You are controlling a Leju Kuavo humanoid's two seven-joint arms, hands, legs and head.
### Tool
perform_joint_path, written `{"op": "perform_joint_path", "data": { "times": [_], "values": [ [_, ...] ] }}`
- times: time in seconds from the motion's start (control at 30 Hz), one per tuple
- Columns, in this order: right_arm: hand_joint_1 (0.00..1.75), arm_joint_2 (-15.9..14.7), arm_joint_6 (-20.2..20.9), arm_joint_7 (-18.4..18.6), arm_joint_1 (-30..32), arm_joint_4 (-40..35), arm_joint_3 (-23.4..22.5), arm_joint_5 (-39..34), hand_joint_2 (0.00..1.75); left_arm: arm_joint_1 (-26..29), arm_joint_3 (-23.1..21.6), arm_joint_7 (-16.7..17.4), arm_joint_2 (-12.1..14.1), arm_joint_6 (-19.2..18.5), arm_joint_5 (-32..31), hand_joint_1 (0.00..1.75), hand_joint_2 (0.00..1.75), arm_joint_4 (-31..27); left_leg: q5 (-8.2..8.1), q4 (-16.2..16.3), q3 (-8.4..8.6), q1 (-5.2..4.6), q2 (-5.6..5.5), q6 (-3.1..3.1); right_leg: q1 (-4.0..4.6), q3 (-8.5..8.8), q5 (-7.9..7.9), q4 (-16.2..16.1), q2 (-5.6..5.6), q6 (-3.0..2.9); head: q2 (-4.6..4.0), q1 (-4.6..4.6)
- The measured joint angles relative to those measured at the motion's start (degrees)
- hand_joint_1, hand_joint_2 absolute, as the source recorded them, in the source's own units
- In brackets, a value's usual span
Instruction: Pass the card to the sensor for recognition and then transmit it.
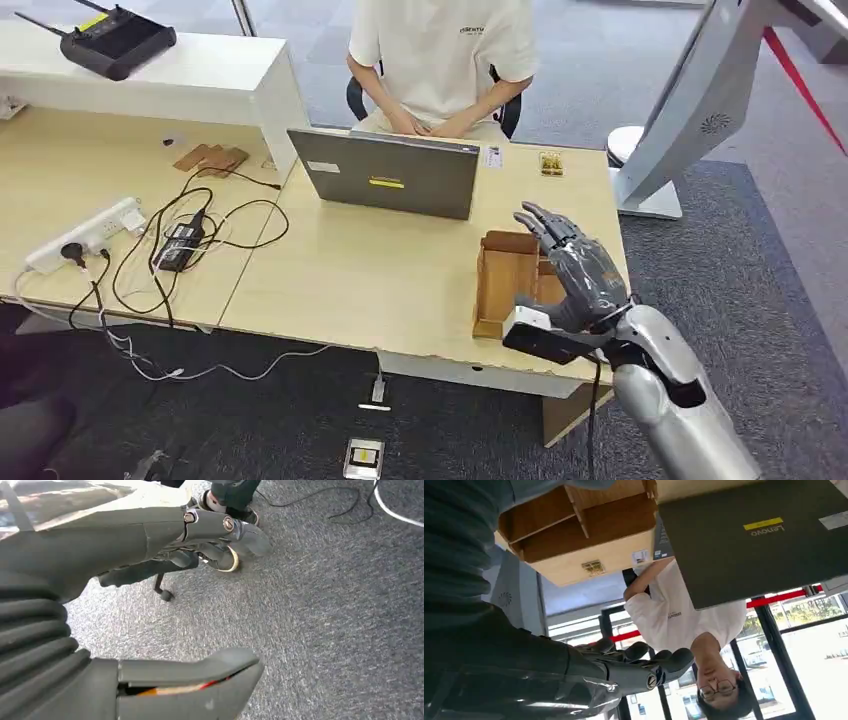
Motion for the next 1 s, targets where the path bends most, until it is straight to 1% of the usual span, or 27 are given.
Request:
{"op": "perform_joint_path", "data": {
  "times": [0.23, 0.6, 0.87, 1.0],
  "values": [
    [0.0, -0.96, 0.54, 0.17, -1.02, 0.5, 0.5, 2.1, 1.75, -1.03, -0.02, 0.5, 0.17, -0.09, -1.03, 0.0, 0.0, -0.02, 0.01, 0.0, 0.0, 0.0, -0.01, -0.01, 0.0, 0.01, 0.0, 0.0, 0.0, 0.0, 0.0, 0.02],
    [0.0, -0.9, 2.06, 0.17, -1.1, 1.16, 2.16, 3.1, 1.75, -1.92, -0.02, 0.68, 0.37, -0.5, -1.53, 0.0, 0.0, -0.02, 0.01, 0.0, -0.04, 0.0, 0.0, -0.01, 0.01, -0.02, 0.0, 0.0, 0.0, 0.0, 0.0, 0.02],
    [0.0, -0.98, 5.23, 0.17, 0.18, -0.22, 3.1, 1.7, 1.75, -1.87, -0.02, 0.13, 0.72, -0.55, -1.84, 0.0, 0.0, -0.02, 0.01, 0.0, -0.04, 0.0, 0.0, -0.01, 0.0, -0.04, 0.0, 0.0, 0.0, 0.0, 0.0, 0.02],
    [0.0, -1.49, 6.97, 0.39, 0.51, -1.31, 3.67, 1.03, 1.75, -1.89, -0.02, 0.15, 0.79, -0.55, -2.05, 0.0, 0.0, -0.02, 0.01, 0.0, -0.04, 0.0, 0.02, -0.01, 0.0, -0.04, 0.0, 0.0, 0.0, 0.0, 0.0, 0.02]
  ]
}}
